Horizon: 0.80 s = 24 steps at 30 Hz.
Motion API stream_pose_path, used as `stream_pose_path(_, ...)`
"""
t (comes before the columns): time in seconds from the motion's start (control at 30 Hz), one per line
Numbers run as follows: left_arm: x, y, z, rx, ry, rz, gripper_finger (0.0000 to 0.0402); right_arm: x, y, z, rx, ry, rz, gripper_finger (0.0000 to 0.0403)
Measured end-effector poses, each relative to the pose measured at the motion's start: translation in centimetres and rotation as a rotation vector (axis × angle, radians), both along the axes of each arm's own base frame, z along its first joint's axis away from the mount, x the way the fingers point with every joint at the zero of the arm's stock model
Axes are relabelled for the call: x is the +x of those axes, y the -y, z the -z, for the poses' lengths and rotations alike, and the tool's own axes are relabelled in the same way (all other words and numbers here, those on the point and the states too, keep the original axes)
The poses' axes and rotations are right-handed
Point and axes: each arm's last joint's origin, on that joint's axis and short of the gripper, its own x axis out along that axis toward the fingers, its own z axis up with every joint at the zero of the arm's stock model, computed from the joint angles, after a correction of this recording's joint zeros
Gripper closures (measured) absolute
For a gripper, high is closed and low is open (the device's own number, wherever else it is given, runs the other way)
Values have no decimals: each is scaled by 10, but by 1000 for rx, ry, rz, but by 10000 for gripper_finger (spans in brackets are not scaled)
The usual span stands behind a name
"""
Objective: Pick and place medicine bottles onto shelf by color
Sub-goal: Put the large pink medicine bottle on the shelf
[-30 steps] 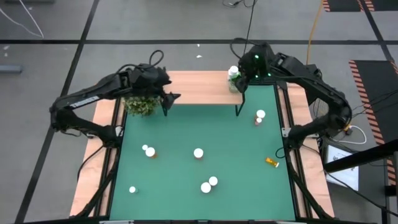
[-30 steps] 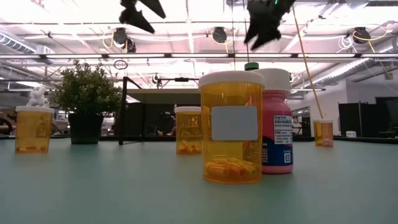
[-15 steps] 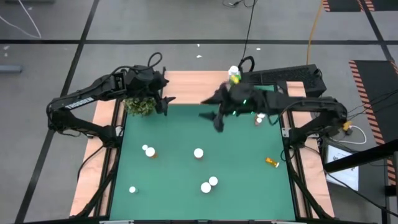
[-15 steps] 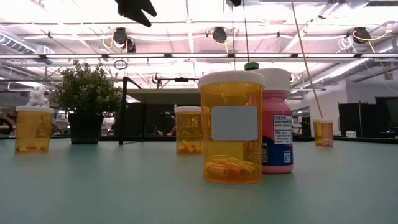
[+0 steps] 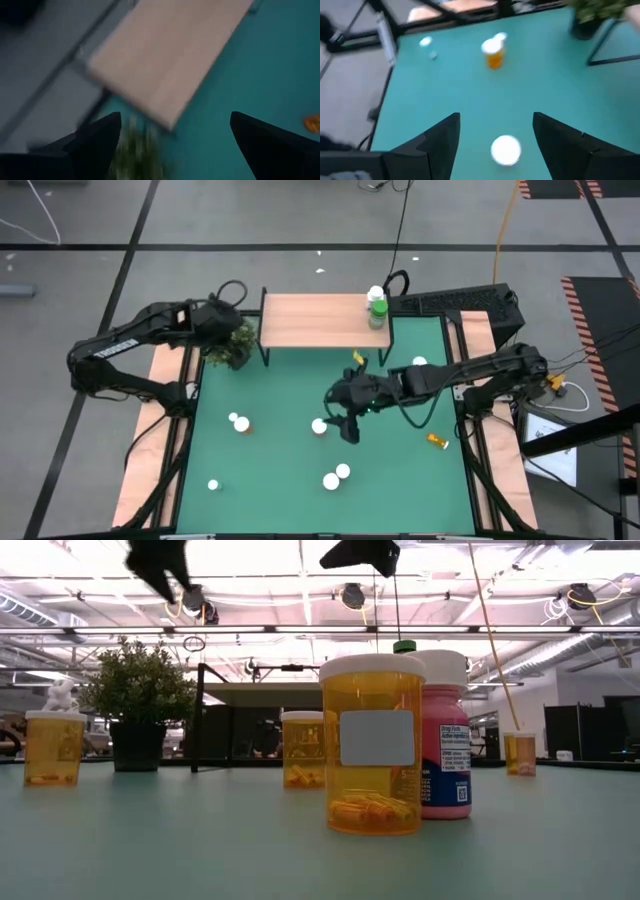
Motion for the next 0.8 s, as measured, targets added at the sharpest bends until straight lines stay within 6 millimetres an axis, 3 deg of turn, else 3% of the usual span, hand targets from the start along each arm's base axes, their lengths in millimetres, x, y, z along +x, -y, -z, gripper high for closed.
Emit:
stream_pose_path(0.17,-23,19,-3,-161,29,-105,23,-13,-28,27,-30,-97,-163,144)
stream_pose_path(0.3,-28,36,-6,-285,119,-200,30,-21,-57,42,-85,-95,-288,139)
stream_pose_path(0.47,-16,65,-5,-384,162,-179,75,-19,-80,59,-152,-51,-406,133)
stream_pose_path(0.63,2,107,-1,-464,195,-56,131,-11,-89,84,-169,-115,-488,128)
stream_pose_path(0.8,16,138,8,-430,186,-2,169,-4,-93,109,-192,-173,-566,128)
